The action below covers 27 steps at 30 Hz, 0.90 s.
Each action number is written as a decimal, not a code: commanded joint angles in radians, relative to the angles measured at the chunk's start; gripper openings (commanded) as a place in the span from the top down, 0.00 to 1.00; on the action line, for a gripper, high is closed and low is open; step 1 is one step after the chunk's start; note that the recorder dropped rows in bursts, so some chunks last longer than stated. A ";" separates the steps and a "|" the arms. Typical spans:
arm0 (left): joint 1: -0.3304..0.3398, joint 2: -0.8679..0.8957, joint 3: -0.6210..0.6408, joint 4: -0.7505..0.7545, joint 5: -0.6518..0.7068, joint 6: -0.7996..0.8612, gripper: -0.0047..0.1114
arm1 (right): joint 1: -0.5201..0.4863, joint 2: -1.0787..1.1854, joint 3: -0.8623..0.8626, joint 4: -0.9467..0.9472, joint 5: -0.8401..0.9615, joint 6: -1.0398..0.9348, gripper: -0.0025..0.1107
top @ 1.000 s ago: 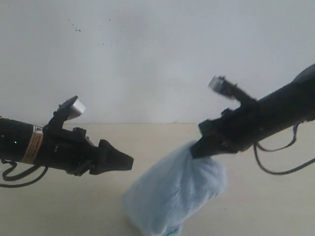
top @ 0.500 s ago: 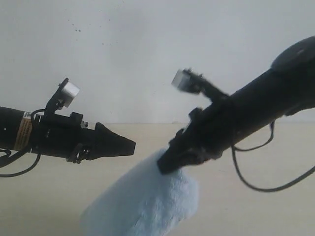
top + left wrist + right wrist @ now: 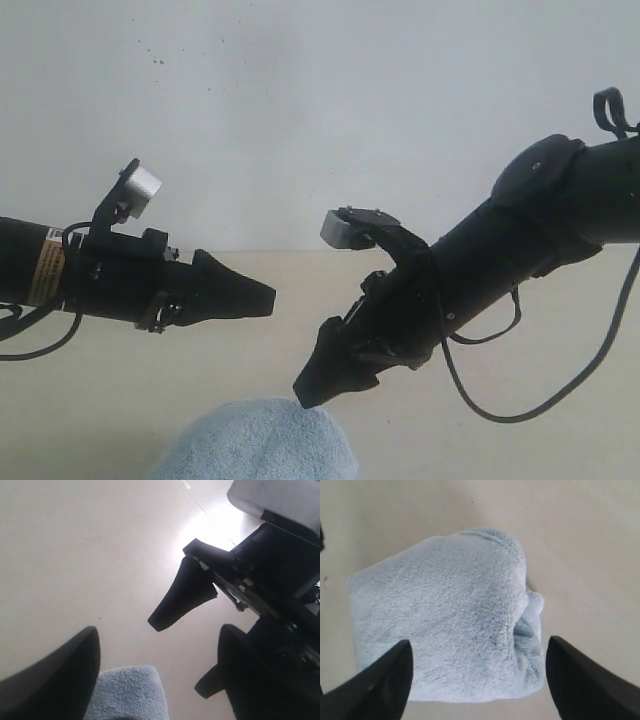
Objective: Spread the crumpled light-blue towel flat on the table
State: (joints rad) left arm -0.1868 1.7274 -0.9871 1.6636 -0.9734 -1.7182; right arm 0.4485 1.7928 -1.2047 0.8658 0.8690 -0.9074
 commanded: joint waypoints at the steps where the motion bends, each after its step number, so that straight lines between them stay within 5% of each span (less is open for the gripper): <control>1: 0.003 -0.007 -0.005 -0.007 -0.008 0.004 0.41 | -0.001 0.045 -0.003 -0.027 -0.035 0.043 0.36; 11: 0.003 -0.007 -0.005 -0.007 -0.004 0.004 0.41 | 0.002 0.205 -0.003 0.100 -0.007 -0.025 0.38; 14: 0.003 -0.007 -0.005 -0.007 0.001 0.004 0.41 | 0.002 0.215 -0.003 0.161 0.046 -0.074 0.57; 18: 0.003 -0.007 -0.005 -0.007 0.001 0.004 0.41 | 0.002 0.199 -0.005 0.198 0.099 -0.109 0.98; 27: 0.003 -0.007 -0.005 -0.009 0.002 -0.034 0.41 | -0.086 0.063 -0.005 0.175 0.075 -0.138 0.98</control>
State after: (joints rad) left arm -0.1868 1.7274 -0.9871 1.6636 -0.9754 -1.7234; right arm 0.4114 1.9214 -1.2047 1.0512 0.9556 -1.0333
